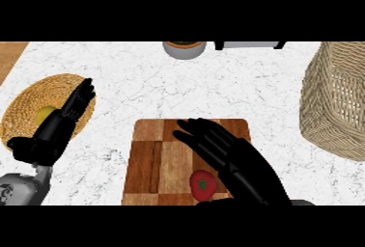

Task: Pick the tomato from the cutting board and place it in the basket

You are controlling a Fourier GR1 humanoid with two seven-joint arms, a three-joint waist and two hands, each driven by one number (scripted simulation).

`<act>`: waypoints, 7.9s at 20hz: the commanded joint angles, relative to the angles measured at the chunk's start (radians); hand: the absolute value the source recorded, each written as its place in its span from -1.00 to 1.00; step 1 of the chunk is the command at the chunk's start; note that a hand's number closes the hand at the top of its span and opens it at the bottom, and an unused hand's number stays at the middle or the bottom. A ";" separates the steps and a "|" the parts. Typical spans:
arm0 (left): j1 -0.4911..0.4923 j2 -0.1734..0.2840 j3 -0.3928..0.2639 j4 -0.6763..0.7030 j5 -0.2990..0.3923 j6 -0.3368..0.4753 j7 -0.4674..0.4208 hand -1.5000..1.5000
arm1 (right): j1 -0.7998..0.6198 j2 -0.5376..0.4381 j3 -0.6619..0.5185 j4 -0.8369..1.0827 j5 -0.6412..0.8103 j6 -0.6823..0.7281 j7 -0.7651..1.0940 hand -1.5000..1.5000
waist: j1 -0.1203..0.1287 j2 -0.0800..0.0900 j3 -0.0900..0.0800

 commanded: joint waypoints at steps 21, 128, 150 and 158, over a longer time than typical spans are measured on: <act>0.025 -0.089 0.045 0.035 -0.089 -0.080 -0.052 0.00 | -0.097 -0.230 -0.300 -0.422 -0.544 0.731 0.691 -1.00 | 0.036 0.019 0.005; 0.014 -0.353 0.370 -0.062 -0.332 -0.361 0.103 0.00 | 0.425 0.294 -0.297 -0.125 0.320 -0.009 0.112 1.00 | 0.019 0.015 0.006; 0.067 -0.364 0.359 -0.054 -0.352 -0.384 0.018 0.00 | -0.147 0.197 -0.734 -0.284 0.284 0.281 0.624 1.00 | 0.043 0.020 0.005; 0.032 -0.359 0.364 -0.046 -0.366 -0.376 0.044 0.00 | -0.366 0.050 -0.963 0.013 0.266 0.165 0.558 1.00 | 0.047 0.023 0.005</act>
